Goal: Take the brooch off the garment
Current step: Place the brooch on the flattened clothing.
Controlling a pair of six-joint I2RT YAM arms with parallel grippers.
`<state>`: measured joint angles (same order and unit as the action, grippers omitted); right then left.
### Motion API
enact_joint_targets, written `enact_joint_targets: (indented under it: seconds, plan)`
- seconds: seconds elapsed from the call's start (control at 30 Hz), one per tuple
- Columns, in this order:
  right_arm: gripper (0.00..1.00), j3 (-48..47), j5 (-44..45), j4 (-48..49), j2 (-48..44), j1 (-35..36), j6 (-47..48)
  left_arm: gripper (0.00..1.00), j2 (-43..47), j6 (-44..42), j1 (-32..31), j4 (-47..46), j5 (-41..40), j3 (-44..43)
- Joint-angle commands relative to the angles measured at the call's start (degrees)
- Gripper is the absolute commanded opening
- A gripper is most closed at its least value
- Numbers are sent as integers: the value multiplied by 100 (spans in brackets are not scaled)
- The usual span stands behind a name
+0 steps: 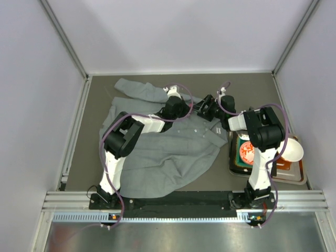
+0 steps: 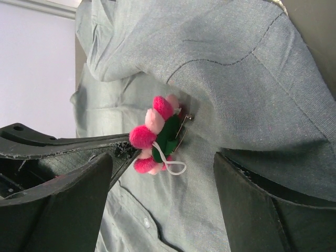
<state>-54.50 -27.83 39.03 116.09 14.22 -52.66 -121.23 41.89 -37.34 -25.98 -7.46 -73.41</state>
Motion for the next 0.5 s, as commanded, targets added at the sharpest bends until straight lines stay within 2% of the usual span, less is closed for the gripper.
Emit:
enact_joint_targets:
  seconds: [0.0, 0.07, 0.1, 0.13, 0.23, 0.4, 0.43, 0.47]
  plan:
    - [77, -280, 68, -9, -280, 72, 90, 0, 47, 65, 43, -163, 280, -235]
    - [77, -246, 59, -35, -341, 11, 160, 0, 29, 4, 43, 92, 377, -332]
    - [77, -228, 68, -27, -368, -15, 177, 7, 99, -101, 52, 189, 456, -341]
    - [77, -202, 42, 0, -377, -50, 178, 22, 152, -172, 52, 442, 448, -324]
    - [77, -157, 24, -53, -456, -121, 186, 48, 415, -330, 69, 830, 553, -271]
    - [77, -175, 24, -53, -430, -86, 134, 61, 863, -523, 130, 1735, 650, -297]
    - [77, -184, 50, -123, -456, -95, 142, 65, 890, -559, 139, 1893, 615, -367]
    - [76, -175, 59, -141, -473, -103, 151, 74, 882, -568, 148, 2451, 571, -672]
